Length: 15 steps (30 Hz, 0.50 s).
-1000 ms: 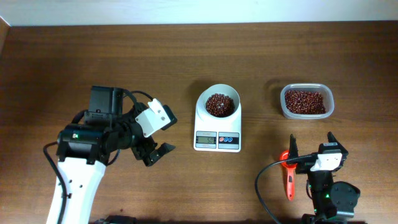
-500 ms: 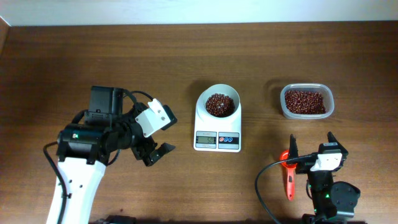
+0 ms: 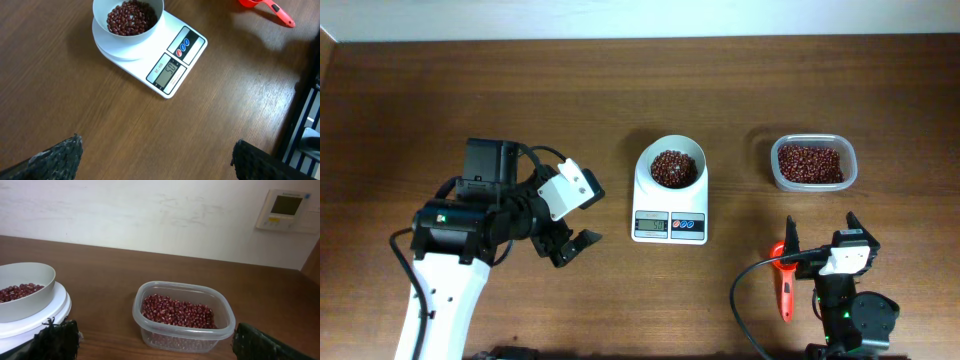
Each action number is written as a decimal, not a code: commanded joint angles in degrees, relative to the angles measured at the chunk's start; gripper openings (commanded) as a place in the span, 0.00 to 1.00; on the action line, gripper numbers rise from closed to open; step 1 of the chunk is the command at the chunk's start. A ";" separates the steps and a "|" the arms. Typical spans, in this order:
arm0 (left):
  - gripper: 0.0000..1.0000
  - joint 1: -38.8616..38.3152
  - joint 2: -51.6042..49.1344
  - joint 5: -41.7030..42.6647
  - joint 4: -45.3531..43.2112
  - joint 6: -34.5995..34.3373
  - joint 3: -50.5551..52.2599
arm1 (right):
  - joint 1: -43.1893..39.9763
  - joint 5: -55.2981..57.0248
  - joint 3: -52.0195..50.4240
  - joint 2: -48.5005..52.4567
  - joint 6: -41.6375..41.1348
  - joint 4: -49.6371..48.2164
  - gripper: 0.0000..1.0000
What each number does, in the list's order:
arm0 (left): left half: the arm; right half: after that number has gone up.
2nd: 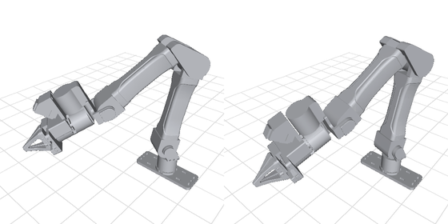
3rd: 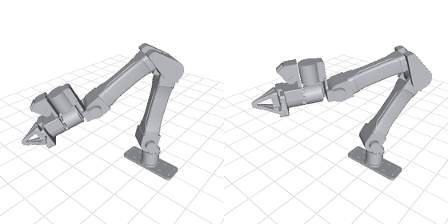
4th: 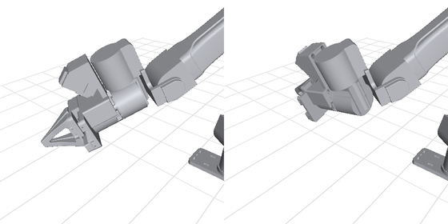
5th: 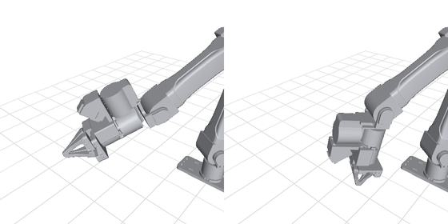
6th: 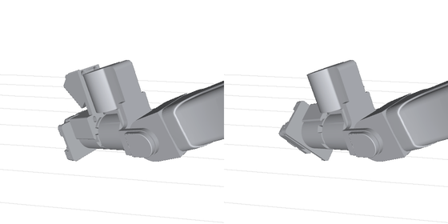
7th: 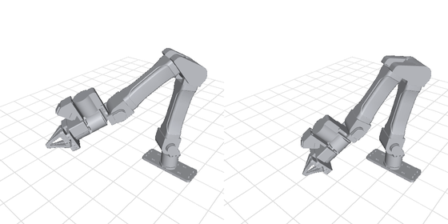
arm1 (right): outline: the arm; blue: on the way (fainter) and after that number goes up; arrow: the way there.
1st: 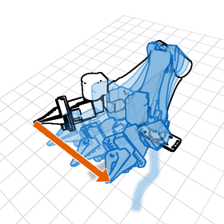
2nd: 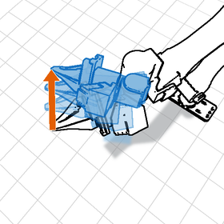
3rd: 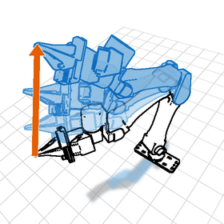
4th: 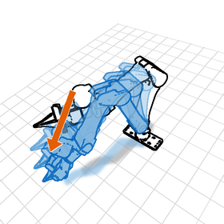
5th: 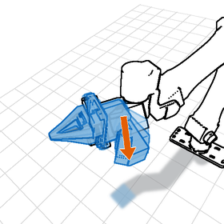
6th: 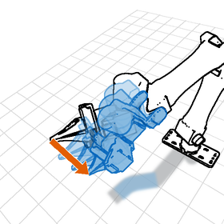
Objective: Scoop and weigh 50g on scale
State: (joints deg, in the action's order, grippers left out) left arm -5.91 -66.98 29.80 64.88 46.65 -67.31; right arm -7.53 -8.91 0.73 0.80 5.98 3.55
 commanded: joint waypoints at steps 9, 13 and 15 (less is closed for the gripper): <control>0.99 0.35 6.91 -0.26 0.55 -0.31 -1.03 | -0.37 0.55 -0.42 -0.59 -0.24 0.26 0.98; 0.99 0.35 13.60 2.60 0.52 -0.33 -0.94 | -0.37 0.55 -0.42 -0.59 -0.24 0.26 0.99; 0.99 0.35 16.48 4.22 0.46 -0.33 -0.57 | -0.37 0.57 -0.42 -0.59 -0.24 0.26 0.99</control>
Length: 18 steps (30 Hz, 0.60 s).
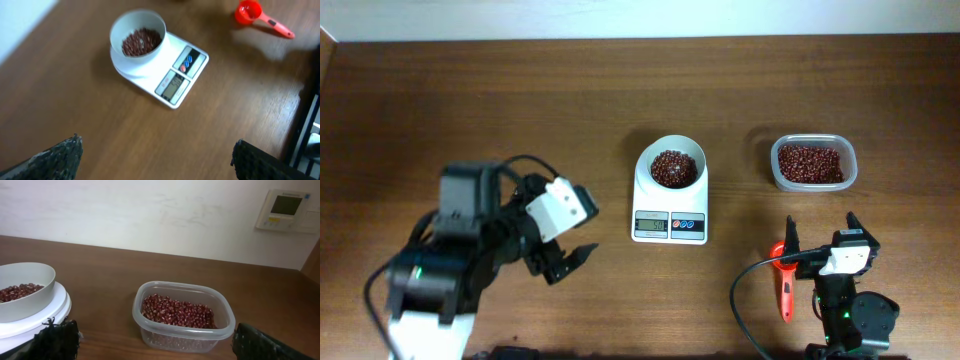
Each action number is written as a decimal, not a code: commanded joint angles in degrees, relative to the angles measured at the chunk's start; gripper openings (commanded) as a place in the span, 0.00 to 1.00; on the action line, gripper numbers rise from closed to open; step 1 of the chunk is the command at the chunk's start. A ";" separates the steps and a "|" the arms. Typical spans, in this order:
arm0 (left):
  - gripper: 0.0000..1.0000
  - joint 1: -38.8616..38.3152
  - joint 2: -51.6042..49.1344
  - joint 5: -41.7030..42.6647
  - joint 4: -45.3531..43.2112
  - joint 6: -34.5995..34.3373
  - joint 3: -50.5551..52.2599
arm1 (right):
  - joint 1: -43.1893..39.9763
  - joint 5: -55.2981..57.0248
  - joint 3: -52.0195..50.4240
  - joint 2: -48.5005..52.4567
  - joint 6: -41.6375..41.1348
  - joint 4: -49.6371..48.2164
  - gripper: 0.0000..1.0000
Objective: Scoop and weigh 50g on scale
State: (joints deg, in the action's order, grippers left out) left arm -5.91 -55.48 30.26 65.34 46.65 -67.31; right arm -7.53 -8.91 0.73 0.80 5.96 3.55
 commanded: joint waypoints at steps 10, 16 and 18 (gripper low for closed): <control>0.99 0.35 24.65 4.94 -11.13 -12.57 14.34 | -0.37 0.55 -0.42 -0.59 -0.22 0.26 0.99; 0.99 2.43 39.63 4.87 -24.85 -22.84 30.99 | -0.37 0.55 -0.42 -0.59 -0.22 0.26 0.99; 0.99 3.93 43.50 4.26 -28.30 -26.47 36.11 | -0.37 0.55 -0.42 -0.59 -0.22 0.26 0.99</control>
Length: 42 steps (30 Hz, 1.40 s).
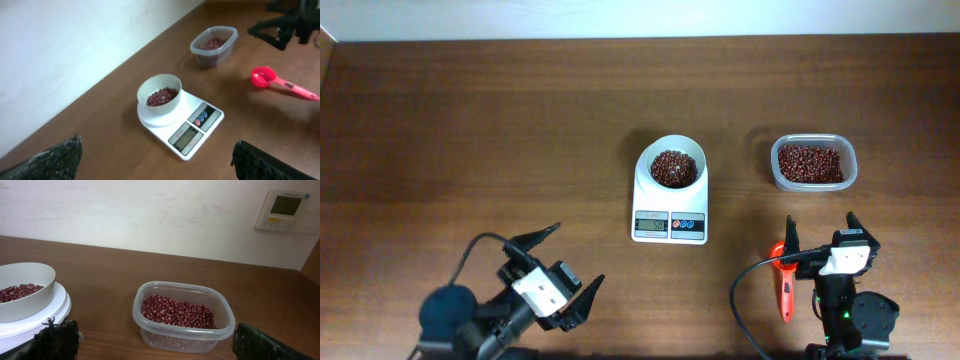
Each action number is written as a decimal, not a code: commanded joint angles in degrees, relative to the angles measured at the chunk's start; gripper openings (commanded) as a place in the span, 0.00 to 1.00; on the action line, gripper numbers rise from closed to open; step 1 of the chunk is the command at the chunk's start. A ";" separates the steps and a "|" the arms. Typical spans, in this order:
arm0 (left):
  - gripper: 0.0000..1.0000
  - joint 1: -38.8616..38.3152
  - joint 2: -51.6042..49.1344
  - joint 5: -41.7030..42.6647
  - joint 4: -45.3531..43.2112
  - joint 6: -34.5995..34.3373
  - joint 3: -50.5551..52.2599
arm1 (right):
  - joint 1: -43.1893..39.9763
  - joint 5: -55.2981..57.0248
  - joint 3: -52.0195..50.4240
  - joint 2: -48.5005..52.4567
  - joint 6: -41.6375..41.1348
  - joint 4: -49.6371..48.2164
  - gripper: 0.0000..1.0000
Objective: Scoop and weigh 50g on scale
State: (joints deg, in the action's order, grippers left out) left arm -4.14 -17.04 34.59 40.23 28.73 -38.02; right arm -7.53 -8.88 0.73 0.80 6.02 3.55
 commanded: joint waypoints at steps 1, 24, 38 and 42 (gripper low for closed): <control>0.99 2.73 6.27 -0.04 -4.55 -9.16 8.63 | -0.37 0.52 -0.42 -0.59 -0.28 0.26 0.99; 0.99 2.64 16.76 -20.13 -30.36 -18.08 32.09 | -0.37 0.52 -0.42 -0.59 -0.28 0.26 0.99; 0.99 2.67 16.76 -31.52 -35.80 -20.72 37.51 | -0.37 0.52 -0.42 -0.59 -0.28 0.26 0.99; 0.99 2.64 16.76 -31.63 -35.69 -20.72 37.51 | -0.37 0.52 -0.42 -0.59 -0.28 0.26 0.99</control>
